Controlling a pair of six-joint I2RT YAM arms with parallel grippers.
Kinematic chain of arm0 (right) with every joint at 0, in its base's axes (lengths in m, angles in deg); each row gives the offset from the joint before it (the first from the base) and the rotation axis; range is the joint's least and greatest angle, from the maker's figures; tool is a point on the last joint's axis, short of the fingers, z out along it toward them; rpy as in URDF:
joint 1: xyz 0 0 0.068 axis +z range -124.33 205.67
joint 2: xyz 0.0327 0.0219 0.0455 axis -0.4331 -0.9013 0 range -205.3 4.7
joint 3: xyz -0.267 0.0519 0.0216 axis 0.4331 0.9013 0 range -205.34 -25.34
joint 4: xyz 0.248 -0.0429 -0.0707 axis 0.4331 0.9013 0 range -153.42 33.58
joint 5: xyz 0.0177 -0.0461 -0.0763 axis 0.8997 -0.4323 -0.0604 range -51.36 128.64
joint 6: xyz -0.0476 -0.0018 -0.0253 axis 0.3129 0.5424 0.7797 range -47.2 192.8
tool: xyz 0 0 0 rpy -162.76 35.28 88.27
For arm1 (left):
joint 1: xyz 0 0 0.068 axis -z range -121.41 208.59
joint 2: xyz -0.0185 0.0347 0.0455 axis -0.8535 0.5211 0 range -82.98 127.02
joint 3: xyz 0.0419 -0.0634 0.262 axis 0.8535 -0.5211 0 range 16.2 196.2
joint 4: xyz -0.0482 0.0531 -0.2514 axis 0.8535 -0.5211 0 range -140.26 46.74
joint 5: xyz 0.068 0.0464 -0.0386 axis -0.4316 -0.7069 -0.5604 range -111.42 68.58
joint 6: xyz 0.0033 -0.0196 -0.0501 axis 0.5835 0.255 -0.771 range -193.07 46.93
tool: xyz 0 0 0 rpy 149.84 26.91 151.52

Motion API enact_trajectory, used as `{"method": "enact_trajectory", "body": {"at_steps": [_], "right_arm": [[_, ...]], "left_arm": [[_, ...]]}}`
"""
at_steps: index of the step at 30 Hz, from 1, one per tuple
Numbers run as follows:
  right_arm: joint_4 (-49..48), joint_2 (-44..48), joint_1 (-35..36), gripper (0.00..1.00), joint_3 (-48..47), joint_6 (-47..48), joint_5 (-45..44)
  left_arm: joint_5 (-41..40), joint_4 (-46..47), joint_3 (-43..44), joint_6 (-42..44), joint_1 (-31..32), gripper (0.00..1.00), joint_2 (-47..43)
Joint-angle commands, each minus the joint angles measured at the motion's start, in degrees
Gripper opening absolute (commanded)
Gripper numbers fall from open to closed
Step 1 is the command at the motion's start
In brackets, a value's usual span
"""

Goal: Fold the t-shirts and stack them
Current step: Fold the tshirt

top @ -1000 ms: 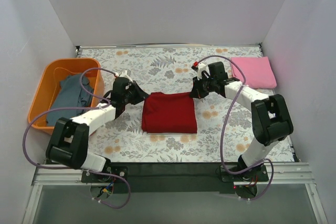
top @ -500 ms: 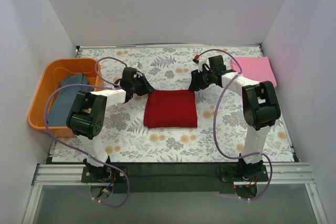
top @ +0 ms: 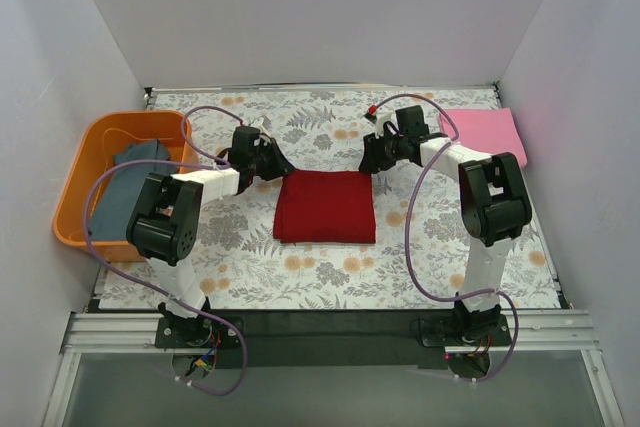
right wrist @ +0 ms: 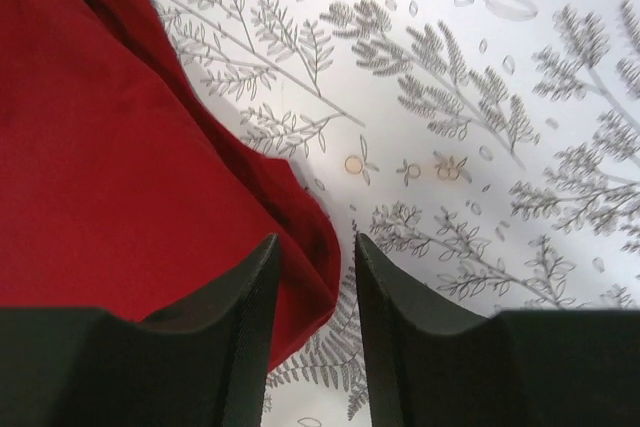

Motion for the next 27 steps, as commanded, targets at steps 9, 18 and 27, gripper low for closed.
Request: {"method": "enact_trajectory", "body": {"at_steps": [9, 18, 27], "right_arm": [[-0.07, 4.33, -0.01, 0.33, 3.39, 2.13, 2.18], [0.37, 6.80, -0.01, 0.36, 3.92, 2.66, 4.47], [1.16, 5.05, -0.44, 0.37, 4.80, 3.10, 1.49]], "left_arm": [[0.78, -0.18, 1.41, 1.09, -0.33, 0.00, -1.68], [0.96, -0.27, 1.41, 1.35, -0.33, 0.00, -1.76], [1.22, -0.36, 1.41, 1.35, -0.42, 0.00, -1.76]]}}
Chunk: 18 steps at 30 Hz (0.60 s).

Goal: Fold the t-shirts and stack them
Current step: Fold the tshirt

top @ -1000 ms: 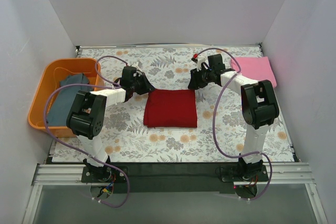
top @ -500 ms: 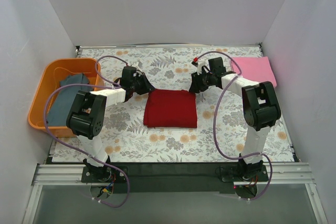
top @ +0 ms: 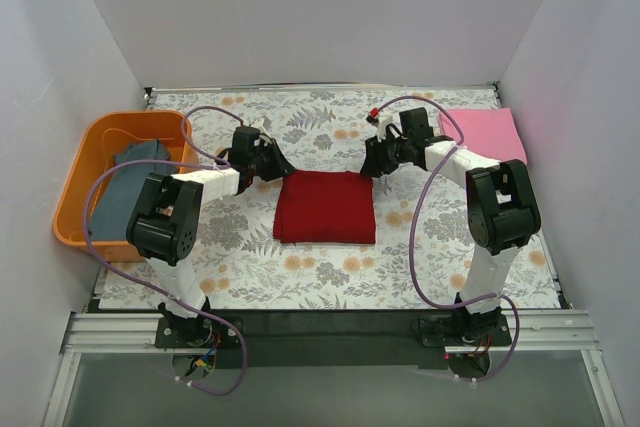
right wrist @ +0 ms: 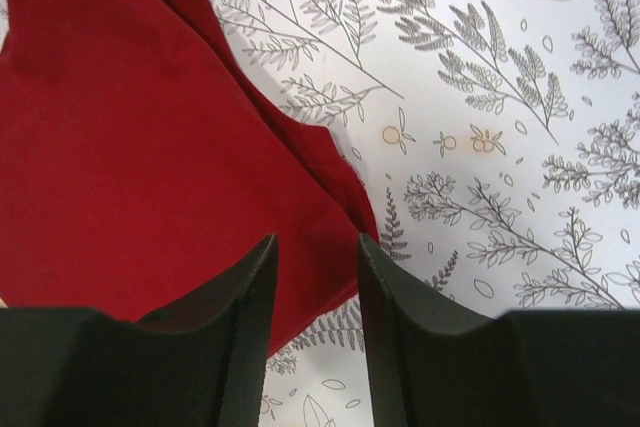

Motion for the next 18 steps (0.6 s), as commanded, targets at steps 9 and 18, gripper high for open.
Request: {"method": "enact_trajectory", "body": {"at_steps": [9, 18], "right_arm": [[0.33, -1.06, -1.10, 0.41, -0.03, 0.82, -1.32], [0.25, -3.17, -1.10, 0.36, 0.14, 1.00, 1.76]], "left_arm": [[1.38, 0.10, 1.67, 1.27, -0.42, 0.00, -1.41], [2.08, 0.19, 1.68, 1.18, -0.42, 0.00, -1.24]]}}
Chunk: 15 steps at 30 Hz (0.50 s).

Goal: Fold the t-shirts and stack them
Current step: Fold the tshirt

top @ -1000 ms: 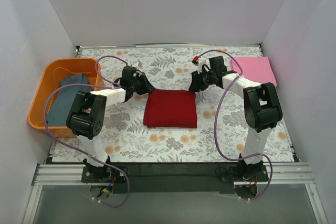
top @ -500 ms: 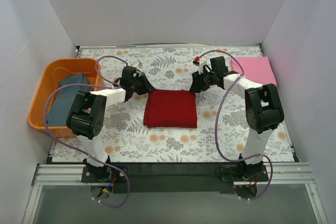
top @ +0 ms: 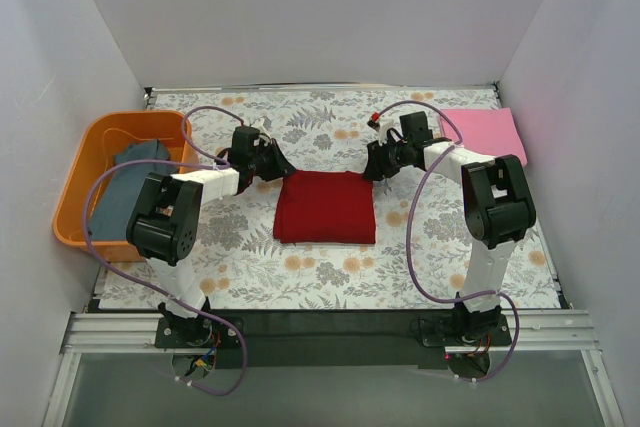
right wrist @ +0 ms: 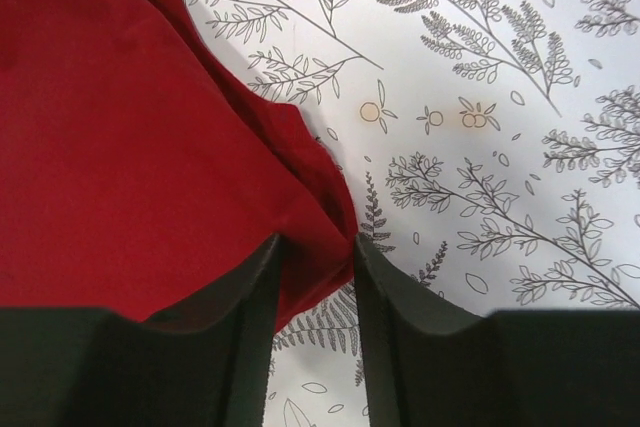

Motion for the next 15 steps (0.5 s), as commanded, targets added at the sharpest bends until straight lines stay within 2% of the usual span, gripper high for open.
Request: {"method": "enact_trajectory", "body": {"at_steps": [1, 5, 8, 12, 15], "right_arm": [[-0.10, -0.44, -0.12, 0.34, -0.08, 0.65, 2.04], [-0.19, 0.52, -0.12, 0.20, -0.16, 0.83, 2.31], [-0.02, 2.01, -0.12, 0.18, -0.34, 1.00, 2.31], [-0.02, 3.69, -0.12, 0.03, -0.51, 1.00, 2.48], [-0.01, 4.39, -0.21, 0.02, -0.34, 0.65, 3.36]], "left_arm": [[1.16, 0.19, 1.68, 0.96, -0.38, 0.00, -1.24], [1.25, 0.27, 1.76, 0.96, -0.38, 0.00, -1.32], [1.25, 0.27, 1.94, 0.96, -0.38, 0.00, -1.59], [1.60, 0.27, 2.12, 0.87, -0.38, 0.00, -2.03], [1.60, 0.19, 2.12, 0.79, -0.38, 0.00, -2.47]]}}
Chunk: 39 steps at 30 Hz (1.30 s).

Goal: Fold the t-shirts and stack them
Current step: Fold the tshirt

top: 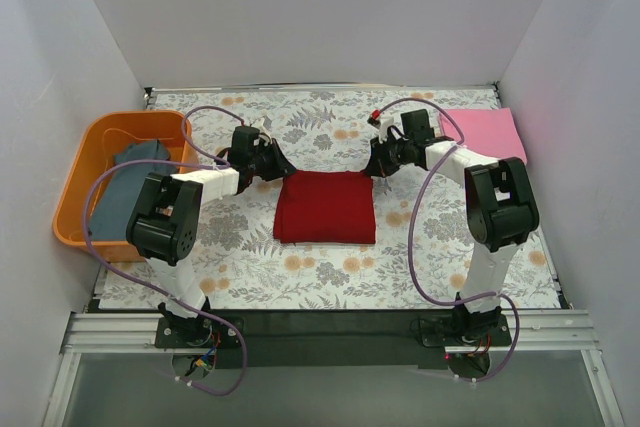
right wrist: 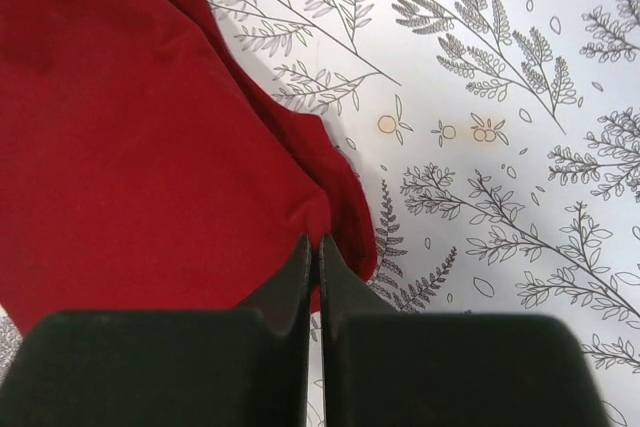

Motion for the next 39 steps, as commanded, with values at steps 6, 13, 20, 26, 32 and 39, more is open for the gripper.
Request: {"method": "enact_trajectory", "body": {"at_steps": [6, 13, 20, 26, 32, 39], "right_arm": [[-0.08, 6.28, 0.14, 0.01, 0.45, -0.58, 3.11], [-0.17, 13.05, 0.84, 0.01, 3.96, -4.26, 4.51], [3.26, 24.37, 2.33, 0.01, 8.79, -7.68, 6.97], [5.62, 34.30, 7.25, 0.01, 15.55, -8.93, 9.34], [5.90, 44.86, 12.53, 0.01, 23.21, -8.93, 10.14], [5.37, 54.97, 14.38, 0.01, 31.47, -10.33, 12.15]], "left_arm": [[0.84, -0.43, 1.68, 0.70, -0.47, 0.00, -4.48], [0.22, -2.62, -1.48, -0.27, -0.47, 0.00, -13.52], [6.35, -9.29, -9.30, 1.05, -0.47, 0.00, -28.99], [15.59, -10.10, -18.95, -2.90, -0.38, 0.00, -43.48], [23.77, -8.52, -28.36, -9.31, -0.03, 0.00, -52.90], [31.51, -2.63, -37.51, -16.88, 0.24, 0.00, -62.05]]}}
